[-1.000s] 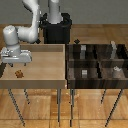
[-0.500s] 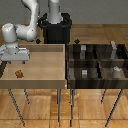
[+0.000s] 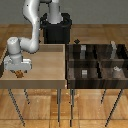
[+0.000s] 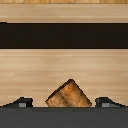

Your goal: Place the loaf of bread into the appropriate compartment.

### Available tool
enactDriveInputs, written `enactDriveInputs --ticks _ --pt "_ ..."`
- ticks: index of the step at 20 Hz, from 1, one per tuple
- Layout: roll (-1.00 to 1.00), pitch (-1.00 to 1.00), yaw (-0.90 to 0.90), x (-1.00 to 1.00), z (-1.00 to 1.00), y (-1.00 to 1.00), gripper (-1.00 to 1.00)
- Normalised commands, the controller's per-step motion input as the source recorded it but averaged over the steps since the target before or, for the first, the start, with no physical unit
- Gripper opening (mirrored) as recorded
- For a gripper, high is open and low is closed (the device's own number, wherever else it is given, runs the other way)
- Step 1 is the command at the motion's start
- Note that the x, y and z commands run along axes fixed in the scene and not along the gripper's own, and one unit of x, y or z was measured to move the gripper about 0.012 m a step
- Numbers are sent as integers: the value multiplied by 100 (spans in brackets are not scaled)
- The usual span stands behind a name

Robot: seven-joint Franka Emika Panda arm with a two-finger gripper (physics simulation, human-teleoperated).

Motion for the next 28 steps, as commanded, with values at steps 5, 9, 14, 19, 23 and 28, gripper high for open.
enactDriveInputs --ticks 5,9,14,19,23,28 --pt "0 0 0 0 0 -20 100" --pt "0 0 0 0 -75 0 100" --pt "0 0 0 0 0 0 -100" --pt "0 0 0 0 60 0 -100" --pt "0 0 0 0 100 0 -100" --pt "0 0 0 0 80 20 -100"
